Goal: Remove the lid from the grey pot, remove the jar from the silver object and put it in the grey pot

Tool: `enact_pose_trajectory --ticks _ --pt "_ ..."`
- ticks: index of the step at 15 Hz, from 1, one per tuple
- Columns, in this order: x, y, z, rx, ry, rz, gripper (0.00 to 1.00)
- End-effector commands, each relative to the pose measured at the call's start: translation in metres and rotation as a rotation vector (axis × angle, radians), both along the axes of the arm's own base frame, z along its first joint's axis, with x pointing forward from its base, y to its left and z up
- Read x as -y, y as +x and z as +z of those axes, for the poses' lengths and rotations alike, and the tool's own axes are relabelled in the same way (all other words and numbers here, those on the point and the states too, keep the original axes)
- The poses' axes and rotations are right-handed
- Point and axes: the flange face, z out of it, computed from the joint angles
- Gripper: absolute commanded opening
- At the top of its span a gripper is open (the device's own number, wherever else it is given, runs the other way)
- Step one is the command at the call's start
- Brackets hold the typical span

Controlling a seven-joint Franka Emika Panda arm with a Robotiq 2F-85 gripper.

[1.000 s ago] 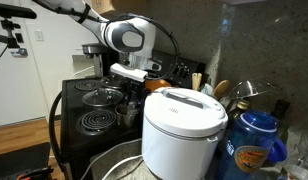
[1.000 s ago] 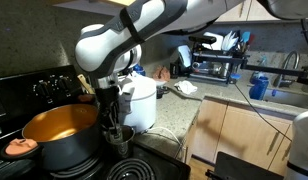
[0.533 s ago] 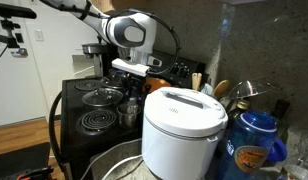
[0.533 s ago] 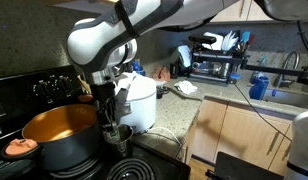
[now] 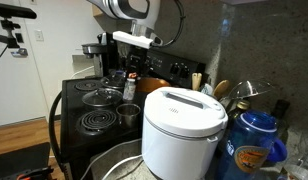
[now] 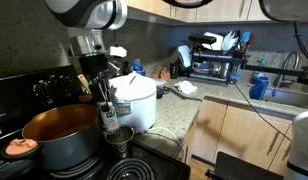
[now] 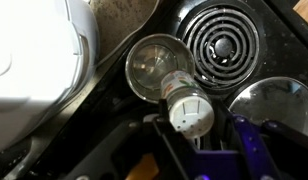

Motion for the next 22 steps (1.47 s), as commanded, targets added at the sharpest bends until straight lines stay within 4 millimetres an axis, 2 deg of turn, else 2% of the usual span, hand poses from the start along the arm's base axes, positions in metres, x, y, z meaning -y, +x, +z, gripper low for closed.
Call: enact_pose_trajectory --ticks 1,5,8,12,15,22 --pt "-0.015 0.013 0.046 0.004 -0.011 0.055 0.21" --pt "-0.037 0.043 0.076 0.115 -0.031 0.102 0.21" --pt "-0.05 0.072 0.075 0.191 -0.043 0.129 0.21" --pt "-0.061 0.104 0.045 0.255 -0.031 0.147 0.21" --pt "-0.068 0.119 0.016 0.271 -0.001 0.166 0.21" --pt "-0.081 0.128 -0.059 0.21 0.034 0.191 0.21"
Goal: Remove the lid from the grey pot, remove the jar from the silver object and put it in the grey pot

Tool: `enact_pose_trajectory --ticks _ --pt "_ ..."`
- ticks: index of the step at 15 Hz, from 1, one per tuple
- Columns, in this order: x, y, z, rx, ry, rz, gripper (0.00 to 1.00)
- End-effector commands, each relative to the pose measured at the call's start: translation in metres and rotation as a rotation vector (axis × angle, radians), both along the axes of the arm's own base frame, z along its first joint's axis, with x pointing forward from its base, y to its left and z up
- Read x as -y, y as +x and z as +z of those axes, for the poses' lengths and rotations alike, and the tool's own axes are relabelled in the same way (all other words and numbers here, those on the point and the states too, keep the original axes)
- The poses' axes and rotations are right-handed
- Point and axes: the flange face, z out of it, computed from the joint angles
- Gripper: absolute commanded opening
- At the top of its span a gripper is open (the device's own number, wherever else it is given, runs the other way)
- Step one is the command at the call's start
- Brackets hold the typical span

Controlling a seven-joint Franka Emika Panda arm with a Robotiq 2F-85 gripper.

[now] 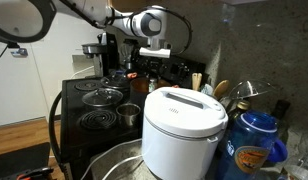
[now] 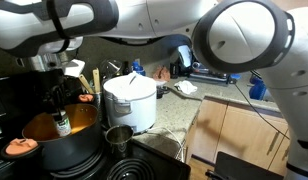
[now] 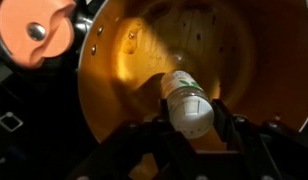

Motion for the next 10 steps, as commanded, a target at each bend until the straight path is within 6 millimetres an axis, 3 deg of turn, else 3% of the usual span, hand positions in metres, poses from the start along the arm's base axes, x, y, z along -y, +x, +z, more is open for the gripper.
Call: enact_pose_trajectory --ticks 1,5,8,9,10 --pt "-0.006 0.001 -0.022 -0.014 0.021 0.024 0.21" --pt "-0.009 0.002 -0.041 -0.03 0.025 0.029 0.21" --pt "-0.01 0.002 -0.041 -0.033 0.025 0.036 0.21" --pt "-0.011 0.001 -0.041 -0.037 0.025 0.038 0.71" --pt "-0.012 0.001 -0.04 -0.039 0.023 0.04 0.72"
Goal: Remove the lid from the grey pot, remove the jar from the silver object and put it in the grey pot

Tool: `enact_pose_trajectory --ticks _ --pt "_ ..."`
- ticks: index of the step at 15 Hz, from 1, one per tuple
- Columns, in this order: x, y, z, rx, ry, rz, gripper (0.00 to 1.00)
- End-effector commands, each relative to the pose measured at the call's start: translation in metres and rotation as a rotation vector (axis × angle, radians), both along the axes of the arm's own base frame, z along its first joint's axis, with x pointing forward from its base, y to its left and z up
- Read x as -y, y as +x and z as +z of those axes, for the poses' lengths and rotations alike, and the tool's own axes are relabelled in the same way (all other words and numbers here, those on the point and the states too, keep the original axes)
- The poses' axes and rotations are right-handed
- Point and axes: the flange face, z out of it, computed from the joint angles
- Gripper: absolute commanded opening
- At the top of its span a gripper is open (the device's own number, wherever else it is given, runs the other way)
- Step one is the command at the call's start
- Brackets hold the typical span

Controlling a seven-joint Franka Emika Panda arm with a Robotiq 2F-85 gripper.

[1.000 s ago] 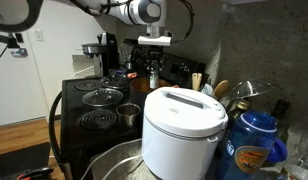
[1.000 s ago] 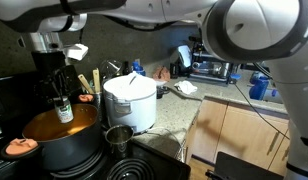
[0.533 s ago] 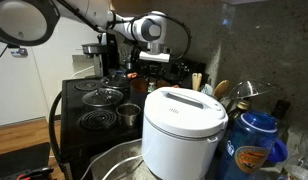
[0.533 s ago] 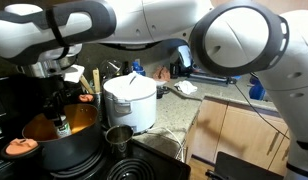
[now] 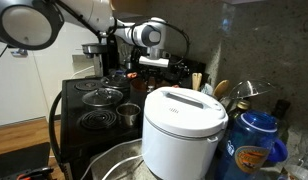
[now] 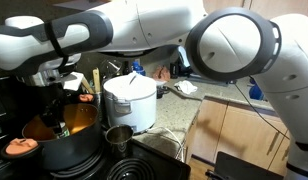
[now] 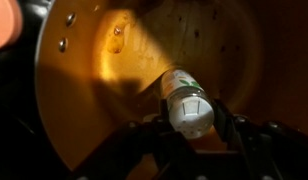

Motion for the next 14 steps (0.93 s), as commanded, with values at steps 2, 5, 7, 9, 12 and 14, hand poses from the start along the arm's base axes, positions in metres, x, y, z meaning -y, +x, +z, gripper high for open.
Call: enact_pose_trajectory --ticks 2,5,7,9,12,14 --pt "-0.002 -0.004 0.005 -0.002 0.014 0.027 0.85" --pt "-0.002 -0.005 0.01 -0.013 0.014 0.027 1.0" --pt "-0.002 -0.006 0.017 -0.03 0.011 0.026 1.0" --pt "-0.003 -0.009 0.025 -0.051 0.007 0.027 1.0" --pt "-0.009 -0.019 0.05 -0.084 0.015 0.027 1.0" --pt "-0.016 -0.029 0.073 -0.099 0.01 0.036 1.0"
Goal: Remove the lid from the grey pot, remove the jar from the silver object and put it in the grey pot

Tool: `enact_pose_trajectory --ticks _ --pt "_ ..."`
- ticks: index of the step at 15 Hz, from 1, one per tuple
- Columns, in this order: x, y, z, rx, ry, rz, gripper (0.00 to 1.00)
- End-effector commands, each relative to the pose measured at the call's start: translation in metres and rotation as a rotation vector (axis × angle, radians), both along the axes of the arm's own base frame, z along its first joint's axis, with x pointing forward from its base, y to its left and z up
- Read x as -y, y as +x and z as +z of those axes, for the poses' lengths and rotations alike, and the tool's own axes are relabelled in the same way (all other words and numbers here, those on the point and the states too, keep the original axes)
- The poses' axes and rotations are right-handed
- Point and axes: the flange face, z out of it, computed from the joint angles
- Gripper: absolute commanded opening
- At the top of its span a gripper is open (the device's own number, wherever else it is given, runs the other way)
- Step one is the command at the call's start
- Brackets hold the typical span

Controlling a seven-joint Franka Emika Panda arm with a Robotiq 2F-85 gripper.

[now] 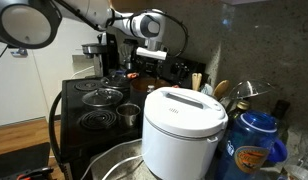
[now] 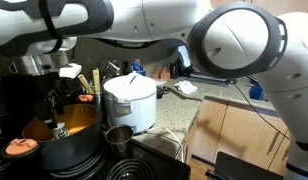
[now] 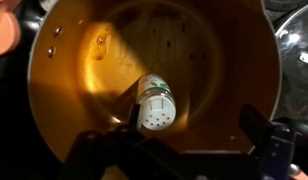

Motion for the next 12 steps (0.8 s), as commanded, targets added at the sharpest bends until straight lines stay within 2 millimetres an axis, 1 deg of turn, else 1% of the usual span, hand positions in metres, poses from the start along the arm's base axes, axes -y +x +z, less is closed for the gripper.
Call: enact_pose_trajectory --ticks 1,6,10,12 --pt "-0.01 -0.021 0.048 -0.036 0.007 0.025 1.0" --pt "-0.014 -0.052 0.102 -0.08 -0.009 0.011 1.0" --pt "-0.007 -0.078 0.133 -0.12 -0.008 -0.013 1.0" --pt "-0.003 -0.091 0.144 -0.143 0.007 -0.032 1.0"
